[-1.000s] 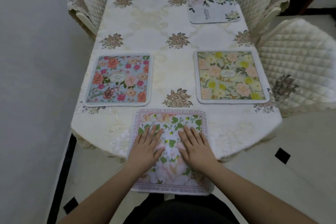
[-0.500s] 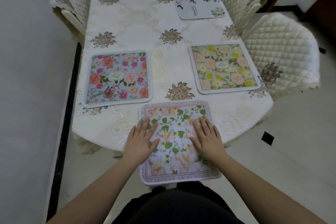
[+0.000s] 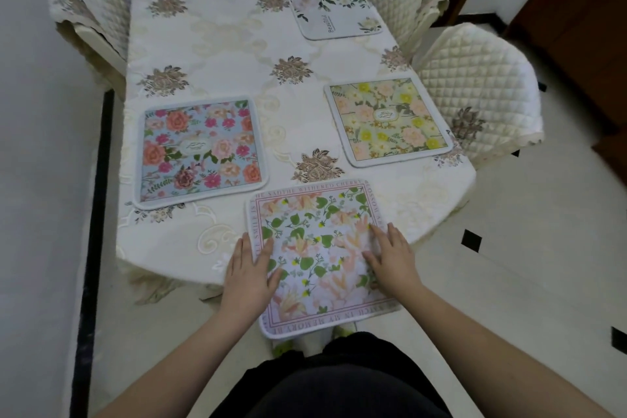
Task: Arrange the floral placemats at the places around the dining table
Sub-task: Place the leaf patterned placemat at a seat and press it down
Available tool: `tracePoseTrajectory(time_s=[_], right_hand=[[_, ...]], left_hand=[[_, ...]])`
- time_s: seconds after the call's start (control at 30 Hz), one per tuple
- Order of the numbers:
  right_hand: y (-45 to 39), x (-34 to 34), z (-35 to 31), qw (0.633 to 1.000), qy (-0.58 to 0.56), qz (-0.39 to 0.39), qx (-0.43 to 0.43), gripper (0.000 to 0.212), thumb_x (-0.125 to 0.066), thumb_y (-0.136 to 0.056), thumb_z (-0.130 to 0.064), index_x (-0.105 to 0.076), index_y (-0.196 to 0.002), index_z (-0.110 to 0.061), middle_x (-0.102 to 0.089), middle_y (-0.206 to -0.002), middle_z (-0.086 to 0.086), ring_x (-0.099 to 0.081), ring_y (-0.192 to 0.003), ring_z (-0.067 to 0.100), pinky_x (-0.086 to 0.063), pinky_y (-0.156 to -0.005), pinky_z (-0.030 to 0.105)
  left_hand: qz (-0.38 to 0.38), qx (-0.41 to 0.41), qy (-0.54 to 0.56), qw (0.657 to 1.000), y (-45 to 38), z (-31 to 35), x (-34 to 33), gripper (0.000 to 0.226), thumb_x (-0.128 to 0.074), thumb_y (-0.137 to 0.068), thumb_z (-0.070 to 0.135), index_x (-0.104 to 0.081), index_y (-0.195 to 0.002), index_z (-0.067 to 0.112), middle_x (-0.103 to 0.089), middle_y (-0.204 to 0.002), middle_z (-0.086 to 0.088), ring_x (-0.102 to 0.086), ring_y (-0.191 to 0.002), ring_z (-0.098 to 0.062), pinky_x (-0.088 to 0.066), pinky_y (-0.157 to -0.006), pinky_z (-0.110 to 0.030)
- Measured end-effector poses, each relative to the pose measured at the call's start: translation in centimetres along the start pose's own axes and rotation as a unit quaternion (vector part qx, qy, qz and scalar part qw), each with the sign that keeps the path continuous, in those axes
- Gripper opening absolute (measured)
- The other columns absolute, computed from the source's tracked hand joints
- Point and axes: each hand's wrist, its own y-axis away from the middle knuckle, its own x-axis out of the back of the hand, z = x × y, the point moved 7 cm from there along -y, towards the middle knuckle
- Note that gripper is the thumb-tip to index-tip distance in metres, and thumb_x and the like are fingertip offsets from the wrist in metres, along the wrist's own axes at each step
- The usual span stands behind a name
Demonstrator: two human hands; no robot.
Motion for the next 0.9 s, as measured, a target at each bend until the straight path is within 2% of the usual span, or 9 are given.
tracePoseTrajectory(time_s=[0.2, 0.33, 0.4, 0.47, 0.67, 0.73, 0.8, 0.87, 0.9], right_hand=[[0.4, 0.6, -0.4, 0.999, -0.009, 0.039, 0.009, 0.066, -0.053, -0.099, -0.041, -0.024, -0.155, -0.022, -0.017, -0.164, 0.011, -0.015, -0.151, 0.027, -0.007, -0.122, 0.041], [0.5, 0.9, 0.2, 0.998, -0.023, 0.047, 0.029, 0.066, -0.049, -0.1, -0.039, -0.021, -0.156, -0.019, -0.019, -0.164, 0.006, -0.015, -0.152, 0.022, -0.006, -0.123, 0.04], [0.5, 1.1, 0.4, 0.998, -0.025, 0.047, 0.046, 0.065, -0.046, -0.1, -0.04, -0.022, -0.156, -0.018, -0.022, -0.164, 0.004, -0.015, -0.152, 0.021, -0.006, -0.124, 0.041], [0.5, 1.3, 0.6, 0.997, -0.02, 0.043, 0.064, 0.066, -0.044, -0.1, -0.043, -0.021, -0.156, -0.017, -0.023, -0.163, 0.004, -0.014, -0.152, 0.022, -0.006, -0.124, 0.041], [0.5, 1.2, 0.7, 0.993, 0.051, 0.015, 0.103, 0.066, -0.022, -0.103, -0.05, -0.007, -0.159, -0.018, -0.011, -0.166, 0.006, -0.004, -0.153, 0.02, 0.004, -0.124, 0.039], [0.5, 1.3, 0.8, 0.993, 0.05, 0.016, 0.104, 0.065, -0.019, -0.104, -0.049, -0.007, -0.159, -0.018, -0.011, -0.166, 0.005, -0.003, -0.153, 0.019, 0.005, -0.123, 0.039], [0.5, 1.7, 0.7, 0.993, 0.043, 0.024, 0.105, 0.064, -0.019, -0.104, -0.048, -0.009, -0.159, -0.017, -0.014, -0.166, 0.003, -0.004, -0.153, 0.019, 0.005, -0.123, 0.039], [0.6, 2.3, 0.5, 0.993, 0.008, 0.037, 0.111, 0.064, -0.025, -0.104, -0.046, -0.013, -0.158, -0.016, -0.021, -0.164, 0.003, -0.011, -0.152, 0.019, 0.0, -0.124, 0.039], [0.7, 2.6, 0.3, 0.992, -0.029, 0.037, 0.117, 0.064, -0.031, -0.103, -0.045, -0.015, -0.158, -0.016, -0.026, -0.163, 0.003, -0.017, -0.151, 0.02, -0.007, -0.123, 0.038]], left_hand=[[0.047, 0.003, 0.082, 0.996, 1.0, 1.4, 1.3, 0.064, -0.053, -0.099, 0.036, -0.027, -0.157, 0.024, 0.006, -0.167, -0.014, 0.005, -0.154, -0.028, -0.01, -0.122, -0.043], [0.084, -0.028, 0.148, 0.985, 2.0, 3.2, 2.4, 0.064, -0.056, -0.099, 0.021, -0.028, -0.156, 0.021, 0.005, -0.167, -0.004, -0.011, -0.153, -0.025, -0.028, -0.116, -0.041], [0.11, -0.052, 0.171, 0.978, 2.4, 4.1, 3.1, 0.066, -0.056, -0.098, 0.013, -0.027, -0.157, 0.02, 0.007, -0.167, 0.003, -0.014, -0.15, -0.014, -0.036, -0.107, -0.031], [0.122, -0.062, 0.188, 0.973, 2.6, 4.8, 3.4, 0.071, -0.053, -0.097, 0.006, -0.021, -0.158, 0.023, 0.009, -0.166, 0.012, -0.011, -0.147, -0.005, -0.033, -0.101, -0.023], [0.121, -0.022, 0.224, 0.967, 2.4, 4.7, 3.8, 0.083, -0.044, -0.093, -0.007, -0.006, -0.159, 0.027, 0.002, -0.164, 0.017, 0.008, -0.137, 0.025, -0.024, -0.111, -0.022], [0.118, -0.008, 0.238, 0.964, 2.4, 4.4, 3.9, 0.082, -0.046, -0.095, -0.006, -0.006, -0.159, 0.026, -0.001, -0.164, 0.014, 0.007, -0.139, 0.023, -0.013, -0.116, -0.019], [0.128, 0.011, 0.269, 0.955, 2.4, 4.1, 4.1, 0.081, -0.049, -0.095, -0.003, -0.006, -0.158, 0.024, -0.008, -0.166, 0.005, -0.003, -0.148, 0.006, -0.011, -0.118, -0.02], [0.131, 0.057, 0.315, 0.938, 2.3, 3.5, 4.1, 0.081, -0.052, -0.097, 0.002, -0.005, -0.159, 0.024, -0.016, -0.166, 0.001, -0.02, -0.149, -0.014, -0.021, -0.116, -0.026], [0.12, 0.088, 0.337, 0.93, 2.3, 3.2, 3.9, 0.084, -0.054, -0.098, 0.007, -0.001, -0.159, 0.028, -0.02, -0.165, 0.002, -0.03, -0.145, -0.018, -0.028, -0.112, -0.028]])
